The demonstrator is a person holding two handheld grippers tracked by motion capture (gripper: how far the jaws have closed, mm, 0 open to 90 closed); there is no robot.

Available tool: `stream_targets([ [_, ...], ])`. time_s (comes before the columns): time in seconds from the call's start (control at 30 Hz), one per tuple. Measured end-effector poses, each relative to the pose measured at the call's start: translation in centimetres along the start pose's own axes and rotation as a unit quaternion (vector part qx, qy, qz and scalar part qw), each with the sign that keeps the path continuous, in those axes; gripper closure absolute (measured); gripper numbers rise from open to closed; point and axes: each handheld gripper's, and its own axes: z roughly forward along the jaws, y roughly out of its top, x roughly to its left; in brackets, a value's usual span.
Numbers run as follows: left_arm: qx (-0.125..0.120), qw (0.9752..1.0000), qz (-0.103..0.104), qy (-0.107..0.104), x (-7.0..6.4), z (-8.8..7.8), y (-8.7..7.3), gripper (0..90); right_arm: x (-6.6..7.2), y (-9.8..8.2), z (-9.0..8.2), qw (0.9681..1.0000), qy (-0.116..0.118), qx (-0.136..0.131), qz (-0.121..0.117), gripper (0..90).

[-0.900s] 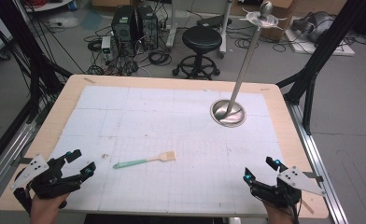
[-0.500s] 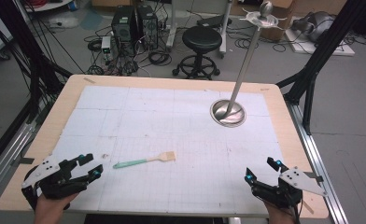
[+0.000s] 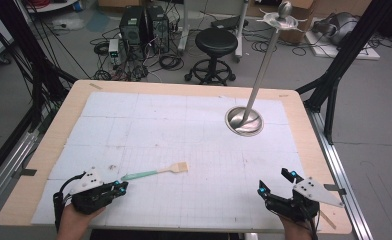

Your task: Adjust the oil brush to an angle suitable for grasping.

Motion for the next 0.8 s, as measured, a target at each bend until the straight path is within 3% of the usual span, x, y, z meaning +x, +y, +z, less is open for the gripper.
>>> stream_targets([
  [0.13,0.012,0.9996,-0.008,0.023,0.4,0.2,0.1,89.1,0.0,0.0,0.1,1.0,0.002,-0.001,-0.004,16.3],
  [0.43,0.048,0.9979,-0.013,0.04,0.9,1.0,0.1,89.2,0.2,0.1,0.3,1.0,0.005,0.002,-0.004,16.3],
  [0.53,0.05,0.9971,-0.031,0.048,1.4,1.6,0.4,89.2,0.3,0.0,0.3,1.0,0.006,0.003,-0.004,16.4],
  [0.8,0.068,0.9938,-0.025,0.084,2.2,3.0,1.8,89.3,0.1,0.0,0.2,1.0,0.003,0.002,-0.002,16.3],
])
